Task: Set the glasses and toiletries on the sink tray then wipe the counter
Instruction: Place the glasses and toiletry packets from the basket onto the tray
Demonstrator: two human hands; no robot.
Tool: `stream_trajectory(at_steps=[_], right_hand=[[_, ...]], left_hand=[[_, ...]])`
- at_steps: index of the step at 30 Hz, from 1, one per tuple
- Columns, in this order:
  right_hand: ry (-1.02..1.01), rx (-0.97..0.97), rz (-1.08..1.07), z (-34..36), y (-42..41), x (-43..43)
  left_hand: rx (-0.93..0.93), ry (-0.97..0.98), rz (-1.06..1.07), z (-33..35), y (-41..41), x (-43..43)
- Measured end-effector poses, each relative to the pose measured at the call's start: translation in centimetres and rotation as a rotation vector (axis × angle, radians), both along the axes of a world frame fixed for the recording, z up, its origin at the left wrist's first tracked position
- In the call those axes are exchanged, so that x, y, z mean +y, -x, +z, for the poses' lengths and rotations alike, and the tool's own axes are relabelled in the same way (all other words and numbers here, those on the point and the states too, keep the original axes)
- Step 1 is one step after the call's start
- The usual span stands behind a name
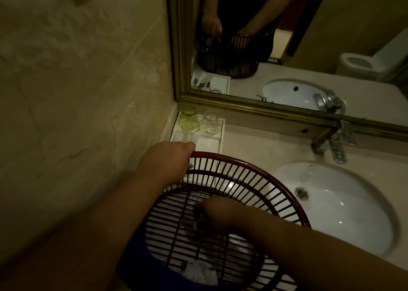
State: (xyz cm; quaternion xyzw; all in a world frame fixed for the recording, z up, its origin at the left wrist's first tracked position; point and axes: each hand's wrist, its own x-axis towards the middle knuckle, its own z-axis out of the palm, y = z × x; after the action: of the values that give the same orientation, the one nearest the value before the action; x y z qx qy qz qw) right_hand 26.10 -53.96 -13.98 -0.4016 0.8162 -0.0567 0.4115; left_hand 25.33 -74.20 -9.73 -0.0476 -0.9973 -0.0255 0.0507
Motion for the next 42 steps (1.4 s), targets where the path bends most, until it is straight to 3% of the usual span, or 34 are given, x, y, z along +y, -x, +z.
stream_trajectory(at_steps=[8,15,20,27,33,42], right_hand=[[0.39,0.174,-0.193,7.9,2.6,0.5],[0.701,0.156,-0.364,12.1,5.1,0.3],[0.783,0.148,-0.56,12.8,9.0,-0.5],[0.509,0.163,-0.582,7.5,16.6,-2.1],[0.207,0.012,-0.526,0.4,20.4,-2.7],[0.089,-0.07,-0.454,-5.8,23.7,-4.2]], left_hand=[[-0.009,-0.001,0.007,0.4,-0.1,0.2],[-0.006,-0.038,0.007,0.1,-0.1,0.1],[0.023,-0.034,-0.004,-0.5,0.1,-0.2],[0.042,-0.083,-0.052,-0.4,-0.3,-0.2],[0.034,-0.061,-0.031,0.3,-0.6,0.0],[0.011,-0.054,-0.043,0.4,-0.3,0.1]])
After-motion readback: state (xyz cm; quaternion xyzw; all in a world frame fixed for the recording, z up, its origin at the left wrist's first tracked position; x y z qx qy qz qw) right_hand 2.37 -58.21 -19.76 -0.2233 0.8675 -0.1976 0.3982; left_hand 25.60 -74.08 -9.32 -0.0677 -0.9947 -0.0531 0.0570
